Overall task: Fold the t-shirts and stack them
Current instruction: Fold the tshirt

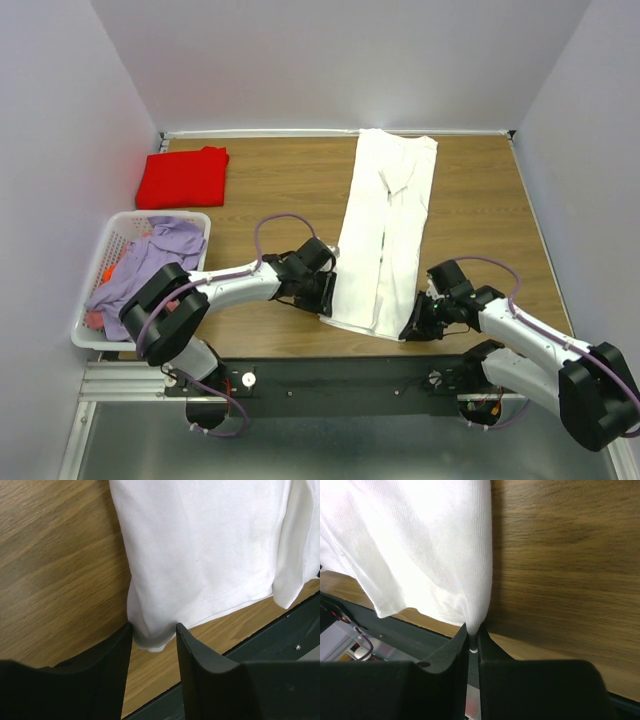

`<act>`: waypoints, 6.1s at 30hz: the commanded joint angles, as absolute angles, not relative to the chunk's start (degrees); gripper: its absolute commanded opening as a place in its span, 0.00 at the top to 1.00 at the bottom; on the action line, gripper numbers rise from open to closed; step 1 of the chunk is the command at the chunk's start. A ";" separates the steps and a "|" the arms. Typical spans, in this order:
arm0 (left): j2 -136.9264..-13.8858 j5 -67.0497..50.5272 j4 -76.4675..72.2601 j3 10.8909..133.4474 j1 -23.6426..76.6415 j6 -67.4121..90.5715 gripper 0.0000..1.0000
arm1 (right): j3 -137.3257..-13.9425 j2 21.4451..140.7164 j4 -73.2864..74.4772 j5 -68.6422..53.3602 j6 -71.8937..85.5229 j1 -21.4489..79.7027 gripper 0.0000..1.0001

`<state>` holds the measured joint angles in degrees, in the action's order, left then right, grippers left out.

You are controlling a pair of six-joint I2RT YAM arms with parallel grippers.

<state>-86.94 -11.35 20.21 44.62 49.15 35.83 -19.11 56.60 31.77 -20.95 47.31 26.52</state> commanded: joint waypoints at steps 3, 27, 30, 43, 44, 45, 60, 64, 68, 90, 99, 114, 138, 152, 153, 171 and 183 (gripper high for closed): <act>-88.94 -10.55 22.32 46.66 50.62 34.37 0.54 | -18.63 58.01 32.96 -16.43 44.91 26.63 0.84; -90.79 -8.34 25.84 50.10 51.42 29.53 0.49 | -18.63 55.64 33.13 -16.96 45.00 26.63 0.84; -90.62 -10.98 25.05 48.69 51.68 29.44 0.53 | -18.46 55.72 33.05 -16.88 45.00 26.63 0.84; -91.41 -12.30 24.52 47.64 52.21 29.44 0.85 | -18.46 55.37 33.13 -16.87 44.91 26.63 0.84; -90.97 -12.39 24.87 47.38 52.29 29.62 0.89 | -18.46 55.20 33.05 -17.22 44.83 26.54 0.85; -90.62 -12.39 25.05 47.20 52.38 29.79 1.00 | -18.46 55.02 33.13 -17.40 44.74 26.63 0.85; -76.37 -20.92 27.25 38.73 55.81 36.48 1.00 | -26.00 51.92 49.04 -23.12 40.17 26.98 1.00; -81.45 -21.27 26.10 47.27 53.27 34.19 1.00 | -36.08 58.60 48.34 -20.15 38.50 26.98 1.00; -86.13 -20.57 26.28 54.92 48.53 31.03 1.00 | -44.79 64.50 48.43 -13.81 36.04 26.72 1.00; -106.52 -16.70 17.58 79.01 31.38 21.88 1.00 | -69.96 88.94 38.32 4.75 20.83 15.56 1.00; -111.26 -16.87 13.63 83.22 29.00 22.68 1.00 | -70.84 94.56 32.35 3.96 18.55 12.57 1.00; -117.59 -16.61 9.85 85.60 27.07 23.64 1.00 | -74.71 103.97 26.46 0.79 16.52 10.72 0.99; -101.26 -10.20 6.59 73.31 29.96 21.62 0.44 | -67.59 90.79 24.79 -9.04 19.68 13.52 0.68; -107.58 -11.42 6.94 64.43 40.08 22.06 0.81 | -66.00 102.11 16.27 -13.01 23.73 18.98 0.88; -107.84 -11.34 7.03 63.55 40.34 22.41 0.81 | -66.27 102.82 16.09 -12.66 23.64 18.98 0.89; -103.54 -13.88 9.05 54.32 40.34 21.45 0.81 | -85.25 114.44 15.56 -1.75 19.43 12.30 0.88; -99.32 -13.62 9.41 51.77 40.34 22.24 0.81 | -69.45 102.40 10.02 -34.88 19.25 15.03 0.79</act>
